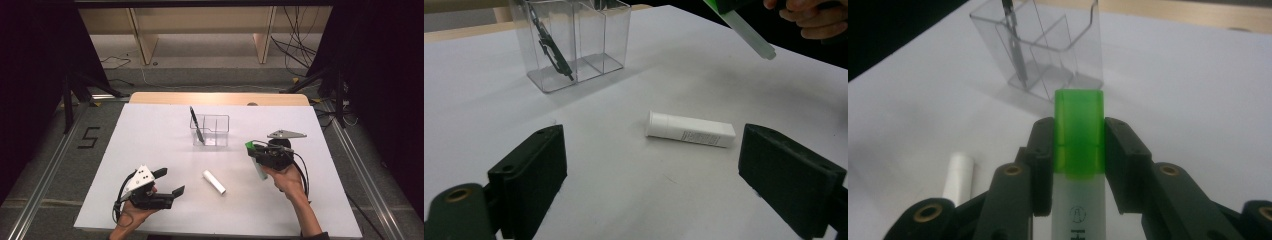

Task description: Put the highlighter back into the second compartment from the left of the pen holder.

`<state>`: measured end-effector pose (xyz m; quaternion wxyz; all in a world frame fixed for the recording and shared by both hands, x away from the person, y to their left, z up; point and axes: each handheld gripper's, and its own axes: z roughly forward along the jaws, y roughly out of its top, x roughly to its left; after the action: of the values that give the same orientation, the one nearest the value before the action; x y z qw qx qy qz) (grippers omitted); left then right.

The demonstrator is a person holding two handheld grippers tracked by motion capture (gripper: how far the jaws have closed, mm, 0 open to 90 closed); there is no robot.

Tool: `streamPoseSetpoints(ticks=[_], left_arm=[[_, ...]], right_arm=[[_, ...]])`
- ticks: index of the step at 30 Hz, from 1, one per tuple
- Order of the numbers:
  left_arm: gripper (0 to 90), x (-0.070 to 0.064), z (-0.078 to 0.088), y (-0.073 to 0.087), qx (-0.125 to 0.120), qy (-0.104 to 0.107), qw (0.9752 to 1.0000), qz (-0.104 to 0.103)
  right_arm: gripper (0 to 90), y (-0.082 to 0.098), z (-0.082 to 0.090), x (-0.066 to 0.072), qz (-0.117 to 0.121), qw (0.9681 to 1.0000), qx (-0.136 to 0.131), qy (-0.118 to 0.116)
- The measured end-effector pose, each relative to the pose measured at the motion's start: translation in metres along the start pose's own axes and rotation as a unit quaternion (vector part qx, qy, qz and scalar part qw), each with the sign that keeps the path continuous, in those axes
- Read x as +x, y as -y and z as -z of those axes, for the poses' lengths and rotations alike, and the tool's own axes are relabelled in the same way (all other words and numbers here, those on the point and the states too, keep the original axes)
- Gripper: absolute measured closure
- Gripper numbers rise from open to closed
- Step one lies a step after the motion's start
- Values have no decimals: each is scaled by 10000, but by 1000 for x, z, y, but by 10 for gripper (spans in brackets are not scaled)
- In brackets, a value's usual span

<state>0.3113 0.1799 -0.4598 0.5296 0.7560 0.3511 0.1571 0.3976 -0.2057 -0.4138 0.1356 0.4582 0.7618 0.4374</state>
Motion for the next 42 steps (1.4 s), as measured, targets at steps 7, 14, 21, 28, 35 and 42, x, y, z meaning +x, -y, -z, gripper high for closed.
streamPoseSetpoints(ticks=[7, 14, 21, 28, 35, 42], left_arm=[[118, 0, 0, 0, -26, 0, 10000, 15], [117, 0, 0, 0, -27, 4, 10000, 10], [118, 0, 1, 0, -33, 9, 10000, 31], [117, 0, 1, 0, -45, 9, 10000, 28], [117, 0, 1, 0, -40, 13, 10000, 32], [118, 0, 1, 0, -51, 17, 10000, 35]], right_arm=[[675, -25, -13, 10, -46, 9994, -355, -20], [675, -49, -25, 18, -57, 9983, -579, -39], [675, -72, -37, 25, 19, 9976, -691, -3], [675, -90, -49, 33, 75, 9974, -712, -63], [674, -105, -60, 36, 4, 9969, -788, -80], [674, -116, -70, 39, 24, 9965, -829, 36]])
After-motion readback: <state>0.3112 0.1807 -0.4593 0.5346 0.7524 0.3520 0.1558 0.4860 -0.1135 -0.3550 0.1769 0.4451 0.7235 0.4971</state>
